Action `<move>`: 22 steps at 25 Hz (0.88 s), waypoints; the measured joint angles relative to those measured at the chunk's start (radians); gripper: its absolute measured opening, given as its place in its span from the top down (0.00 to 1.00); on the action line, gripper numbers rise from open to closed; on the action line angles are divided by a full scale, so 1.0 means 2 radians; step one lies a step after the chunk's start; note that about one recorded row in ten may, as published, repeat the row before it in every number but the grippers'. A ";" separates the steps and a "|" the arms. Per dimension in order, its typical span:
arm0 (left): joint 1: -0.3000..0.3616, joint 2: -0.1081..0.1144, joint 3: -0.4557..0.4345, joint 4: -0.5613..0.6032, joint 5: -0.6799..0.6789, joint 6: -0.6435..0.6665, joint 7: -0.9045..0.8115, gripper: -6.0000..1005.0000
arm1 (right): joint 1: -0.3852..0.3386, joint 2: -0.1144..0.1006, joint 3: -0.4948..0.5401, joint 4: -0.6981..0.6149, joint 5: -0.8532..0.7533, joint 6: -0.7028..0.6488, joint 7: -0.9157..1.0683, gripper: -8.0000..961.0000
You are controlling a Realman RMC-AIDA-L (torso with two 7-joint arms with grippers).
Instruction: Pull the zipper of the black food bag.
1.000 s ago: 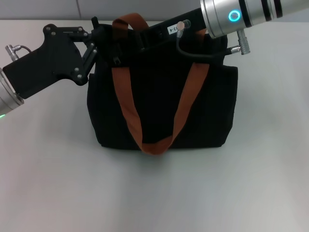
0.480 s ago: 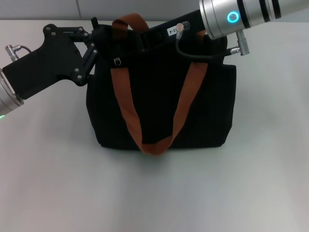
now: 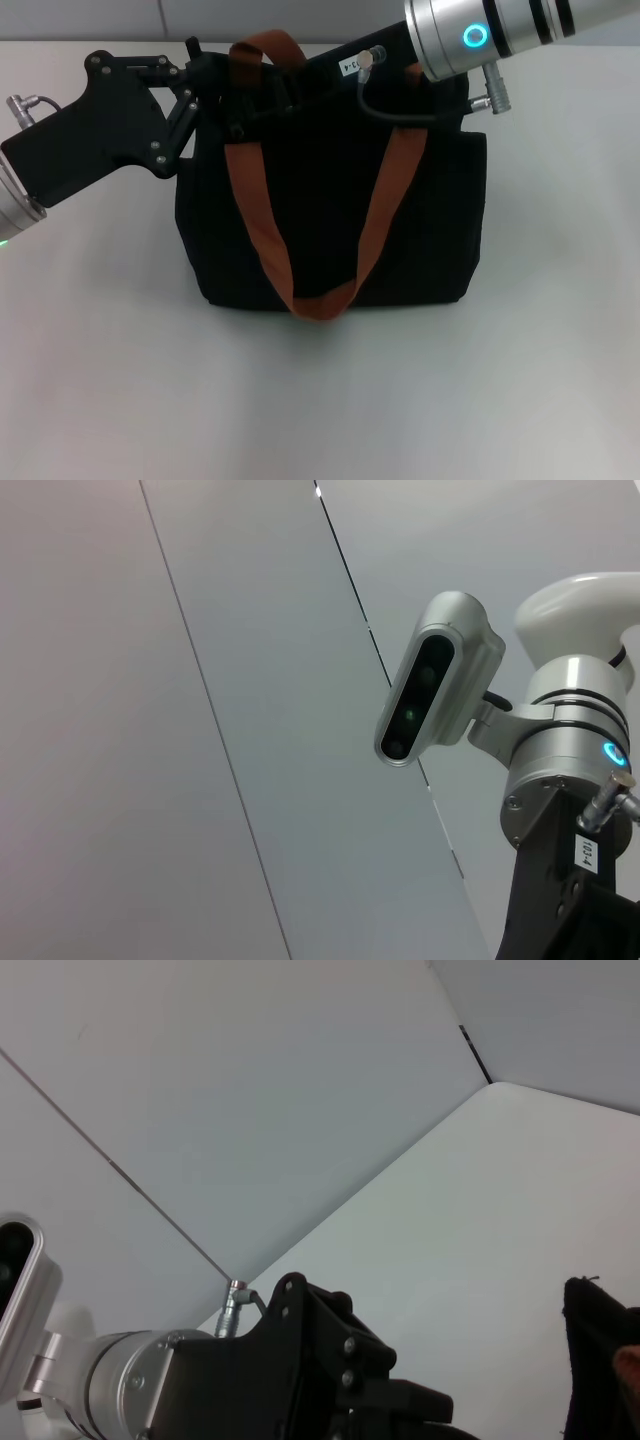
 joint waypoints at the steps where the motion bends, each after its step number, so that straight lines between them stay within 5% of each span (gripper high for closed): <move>1: 0.000 0.000 0.000 0.000 0.000 0.001 0.000 0.97 | 0.000 0.000 0.000 -0.001 0.000 0.000 0.002 0.95; 22: 0.003 0.001 -0.001 0.000 -0.007 -0.001 0.001 0.97 | -0.022 0.000 -0.006 -0.054 -0.034 0.000 0.057 0.99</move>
